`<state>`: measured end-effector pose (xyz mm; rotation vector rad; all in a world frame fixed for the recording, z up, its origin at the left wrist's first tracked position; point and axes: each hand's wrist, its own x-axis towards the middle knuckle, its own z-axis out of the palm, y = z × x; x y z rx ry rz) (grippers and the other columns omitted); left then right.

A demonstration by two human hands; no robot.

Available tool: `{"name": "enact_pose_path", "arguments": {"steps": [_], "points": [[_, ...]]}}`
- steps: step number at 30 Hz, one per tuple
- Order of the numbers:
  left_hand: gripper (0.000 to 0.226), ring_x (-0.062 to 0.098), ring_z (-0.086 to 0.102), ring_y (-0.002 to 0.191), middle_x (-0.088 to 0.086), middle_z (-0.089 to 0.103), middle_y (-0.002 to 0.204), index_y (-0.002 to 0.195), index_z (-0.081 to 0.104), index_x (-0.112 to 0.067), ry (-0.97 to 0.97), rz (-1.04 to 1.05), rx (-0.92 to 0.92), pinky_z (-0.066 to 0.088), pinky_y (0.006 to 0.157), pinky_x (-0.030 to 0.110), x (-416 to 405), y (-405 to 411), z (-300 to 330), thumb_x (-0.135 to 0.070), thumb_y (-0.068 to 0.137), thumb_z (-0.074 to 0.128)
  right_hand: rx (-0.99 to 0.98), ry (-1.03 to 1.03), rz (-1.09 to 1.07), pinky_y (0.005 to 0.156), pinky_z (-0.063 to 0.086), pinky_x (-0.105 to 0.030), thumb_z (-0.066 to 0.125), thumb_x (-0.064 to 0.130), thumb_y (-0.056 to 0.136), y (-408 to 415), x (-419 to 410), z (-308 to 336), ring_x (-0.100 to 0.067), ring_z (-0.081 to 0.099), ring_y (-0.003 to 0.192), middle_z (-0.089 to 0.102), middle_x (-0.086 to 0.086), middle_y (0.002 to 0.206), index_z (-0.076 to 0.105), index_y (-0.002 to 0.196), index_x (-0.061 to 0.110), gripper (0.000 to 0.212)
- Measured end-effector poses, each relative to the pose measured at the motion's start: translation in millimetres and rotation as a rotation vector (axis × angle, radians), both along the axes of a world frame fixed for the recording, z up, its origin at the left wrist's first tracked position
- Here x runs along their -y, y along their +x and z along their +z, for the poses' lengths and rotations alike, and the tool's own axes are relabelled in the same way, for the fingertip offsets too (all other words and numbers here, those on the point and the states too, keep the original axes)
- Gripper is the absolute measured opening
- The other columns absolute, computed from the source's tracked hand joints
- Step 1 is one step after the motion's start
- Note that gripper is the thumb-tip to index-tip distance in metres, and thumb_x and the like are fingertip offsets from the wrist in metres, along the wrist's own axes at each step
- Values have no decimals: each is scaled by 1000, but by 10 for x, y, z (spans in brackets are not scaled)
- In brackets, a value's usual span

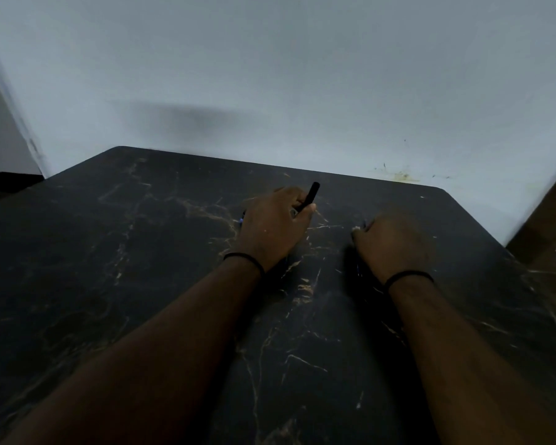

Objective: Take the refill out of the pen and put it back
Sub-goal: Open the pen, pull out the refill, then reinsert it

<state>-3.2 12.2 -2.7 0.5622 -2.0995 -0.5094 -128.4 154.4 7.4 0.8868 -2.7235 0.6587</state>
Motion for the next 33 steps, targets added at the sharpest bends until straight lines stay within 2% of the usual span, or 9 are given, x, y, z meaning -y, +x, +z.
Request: {"name": "enact_pose_path", "arguments": {"steps": [6, 11, 14, 17, 21, 25, 27, 33], "points": [[13, 6, 63, 75, -9, 71, 87, 88, 68, -27, -32, 4, -29, 51, 64, 24, -2, -1, -9, -40, 88, 66, 24, 48, 45, 93, 50, -41, 52, 36, 97, 74, 34, 13, -34, 62, 105, 66, -15, 114, 67, 112, 7, 36], [14, 6, 63, 75, -10, 69, 85, 87, 67, -28, -28, 1, -22, 55, 66, 30, -6, -7, -16, -42, 87, 65, -1, 122, 104, 95, 51, -43, 50, 43, 97, 211, 77, 48, -31, 61, 111, 62, -12, 124, 62, 122, 13, 41], [15, 7, 63, 74, -10, 69, 84, 86, 67, -26, -26, 1, -33, 55, 65, 30, -7, -8, -21, -41, 87, 66, -62, 130, 130, 87, 53, -39, 56, 45, 93, 299, 107, 62, -32, 63, 106, 64, -12, 119, 64, 115, 11, 42], [17, 6, 61, 72, -10, 69, 83, 86, 68, -25, -28, 12, -34, 51, 63, 28, -2, -10, -28, -42, 86, 65, -76, 148, 148, 73, 47, -32, 63, 43, 86, 398, 125, 76, -31, 66, 97, 68, -10, 108, 69, 102, 12, 35], [20, 8, 61, 70, -8, 70, 85, 88, 68, -24, -22, 19, -19, 54, 63, 31, 6, -12, -31, -44, 87, 63, -36, 169, 148, 77, 51, -35, 62, 43, 87, 426, 134, 77, -32, 66, 96, 68, -12, 107, 70, 100, 12, 35], [22, 8, 63, 72, -9, 70, 85, 89, 68, -25, -9, 23, -5, 56, 66, 35, 15, -10, -29, -46, 87, 62, -54, 156, 138, 73, 47, -33, 60, 40, 91, 406, 155, 55, -32, 67, 97, 69, -12, 108, 69, 102, 10, 33], [23, 8, 63, 74, -9, 70, 85, 90, 68, -24, -2, 22, -9, 56, 66, 36, 13, -16, -36, -46, 86, 62, -57, 151, 122, 76, 48, -34, 58, 38, 93, 405, 179, 37, -32, 66, 99, 69, -12, 110, 68, 104, 10, 32], [25, 8, 64, 74, -9, 70, 85, 90, 69, -25, 20, 24, -6, 57, 65, 37, 19, -21, -38, -48, 86, 60, -97, 37, 91, 77, 49, -34, 53, 37, 96, 382, 197, 39, -33, 66, 98, 70, -13, 106, 69, 100, 10, 31]]}}
